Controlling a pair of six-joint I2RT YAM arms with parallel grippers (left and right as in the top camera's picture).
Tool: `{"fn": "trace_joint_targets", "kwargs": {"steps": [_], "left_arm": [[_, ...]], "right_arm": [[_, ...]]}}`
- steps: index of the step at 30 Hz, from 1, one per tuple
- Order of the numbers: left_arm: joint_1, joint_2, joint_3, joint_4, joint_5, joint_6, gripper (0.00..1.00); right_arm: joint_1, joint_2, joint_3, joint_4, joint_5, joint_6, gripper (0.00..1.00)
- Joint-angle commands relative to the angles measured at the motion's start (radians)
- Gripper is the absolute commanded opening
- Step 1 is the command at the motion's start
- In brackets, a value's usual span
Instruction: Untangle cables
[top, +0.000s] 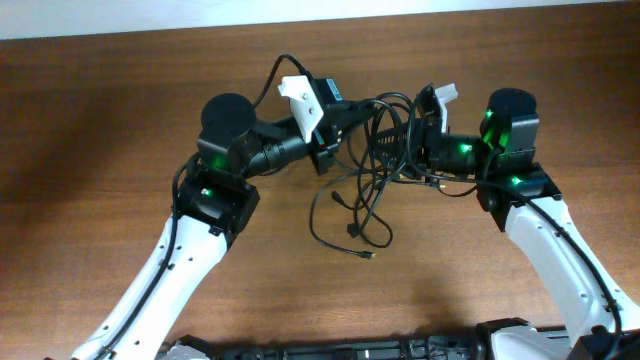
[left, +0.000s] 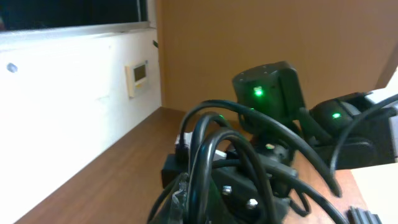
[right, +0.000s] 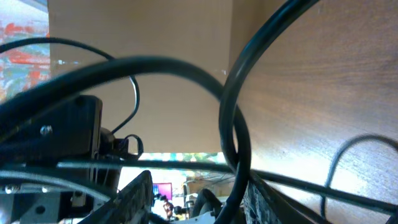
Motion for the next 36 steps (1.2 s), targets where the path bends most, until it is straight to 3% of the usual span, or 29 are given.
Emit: {"fn": "trace_joint_targets", "kwargs": {"steps": [1, 7, 11, 14, 19, 24, 29, 36], "left_arm": [[-0.004, 0.008, 0.010, 0.006, -0.080, 0.072, 0.00], [-0.004, 0.008, 0.010, 0.013, -0.130, 0.116, 0.00], [-0.007, 0.011, 0.010, 0.019, -0.068, 0.116, 0.00], [-0.007, 0.018, 0.010, 0.006, 0.005, 0.116, 0.00], [-0.006, 0.018, 0.010, -0.063, 0.059, 0.116, 0.00], [-0.006, 0.018, 0.010, -0.172, 0.196, 0.118, 0.00], [-0.006, 0.018, 0.010, -0.262, 0.275, 0.199, 0.00], [-0.006, 0.018, 0.010, -0.552, 0.274, 0.466, 0.00]], "right_arm": [[0.001, -0.008, 0.004, 0.005, -0.064, -0.003, 0.45], [0.001, -0.008, 0.004, 0.005, -0.075, -0.003, 0.46], [0.001, -0.008, 0.004, 0.005, -0.067, 0.002, 0.44], [0.001, -0.008, 0.004, 0.005, -0.047, 0.001, 0.04], [-0.035, -0.008, 0.004, 0.013, 0.047, 0.001, 0.04], [-0.252, -0.008, 0.004, 0.031, 0.071, 0.001, 0.04], [-0.479, -0.008, 0.004, 0.031, 0.072, 0.001, 0.04], [-0.654, -0.007, 0.004, 0.027, 0.138, 0.001, 0.04]]}}
